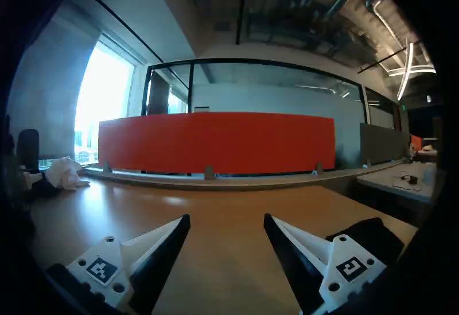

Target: Fold towel

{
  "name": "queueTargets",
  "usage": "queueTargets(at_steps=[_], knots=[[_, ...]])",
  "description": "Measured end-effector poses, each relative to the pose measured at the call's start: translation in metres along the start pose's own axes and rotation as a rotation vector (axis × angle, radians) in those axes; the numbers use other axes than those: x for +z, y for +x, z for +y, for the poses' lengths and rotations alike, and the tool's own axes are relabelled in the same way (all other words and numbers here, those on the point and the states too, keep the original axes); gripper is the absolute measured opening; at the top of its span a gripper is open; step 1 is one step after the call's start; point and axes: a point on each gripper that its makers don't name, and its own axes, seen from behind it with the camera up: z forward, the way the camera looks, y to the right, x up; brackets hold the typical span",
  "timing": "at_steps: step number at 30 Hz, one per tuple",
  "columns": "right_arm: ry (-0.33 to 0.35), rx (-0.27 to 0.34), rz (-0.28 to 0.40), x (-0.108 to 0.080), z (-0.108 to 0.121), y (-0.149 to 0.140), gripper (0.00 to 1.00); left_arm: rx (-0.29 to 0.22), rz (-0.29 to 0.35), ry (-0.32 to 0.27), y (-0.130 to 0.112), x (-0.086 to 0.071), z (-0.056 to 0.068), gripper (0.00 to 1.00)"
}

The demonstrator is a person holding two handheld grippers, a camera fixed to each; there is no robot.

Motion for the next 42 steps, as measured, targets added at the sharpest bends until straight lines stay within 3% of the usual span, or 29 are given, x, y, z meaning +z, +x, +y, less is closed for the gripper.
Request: queueTargets(at_steps=[42], knots=[[0.000,0.000,-0.001,-0.0004,0.0000,-0.0006,1.00,-0.001,-0.002,0.000,0.0062,-0.0025,-0.0003,0.98]])
